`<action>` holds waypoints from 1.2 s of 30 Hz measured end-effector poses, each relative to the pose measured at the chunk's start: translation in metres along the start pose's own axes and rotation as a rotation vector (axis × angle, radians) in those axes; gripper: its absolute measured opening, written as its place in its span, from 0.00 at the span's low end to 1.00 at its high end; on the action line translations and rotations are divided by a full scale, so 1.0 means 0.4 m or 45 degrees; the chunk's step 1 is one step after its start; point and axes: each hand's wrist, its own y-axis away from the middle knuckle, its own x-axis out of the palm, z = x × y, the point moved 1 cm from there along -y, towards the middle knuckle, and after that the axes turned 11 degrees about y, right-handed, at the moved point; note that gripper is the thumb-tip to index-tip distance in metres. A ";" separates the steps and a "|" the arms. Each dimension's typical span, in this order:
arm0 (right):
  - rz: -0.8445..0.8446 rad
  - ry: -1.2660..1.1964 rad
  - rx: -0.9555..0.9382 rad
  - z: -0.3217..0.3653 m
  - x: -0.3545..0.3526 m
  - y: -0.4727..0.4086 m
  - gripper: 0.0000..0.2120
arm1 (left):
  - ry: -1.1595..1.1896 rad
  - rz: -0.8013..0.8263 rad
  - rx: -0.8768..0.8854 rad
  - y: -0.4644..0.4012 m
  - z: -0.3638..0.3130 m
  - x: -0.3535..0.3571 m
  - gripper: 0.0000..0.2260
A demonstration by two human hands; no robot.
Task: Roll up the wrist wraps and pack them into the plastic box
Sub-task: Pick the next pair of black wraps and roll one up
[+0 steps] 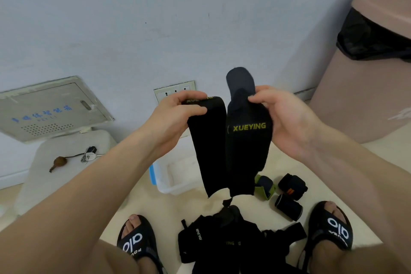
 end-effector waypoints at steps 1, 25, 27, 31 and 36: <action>0.014 0.053 -0.004 -0.006 0.003 0.000 0.13 | 0.022 0.005 0.022 0.000 -0.001 -0.001 0.11; 0.064 0.381 -0.054 -0.073 0.070 0.000 0.09 | 0.136 0.093 0.117 0.020 -0.024 0.036 0.11; 0.063 0.384 -0.052 -0.074 0.070 -0.001 0.09 | 0.148 0.092 0.114 0.020 -0.025 0.034 0.09; 0.058 0.370 -0.050 -0.075 0.068 -0.001 0.09 | 0.136 0.094 0.122 0.019 -0.023 0.029 0.07; 0.047 0.383 -0.053 -0.076 0.067 0.000 0.10 | 0.125 0.117 0.130 0.019 -0.022 0.027 0.08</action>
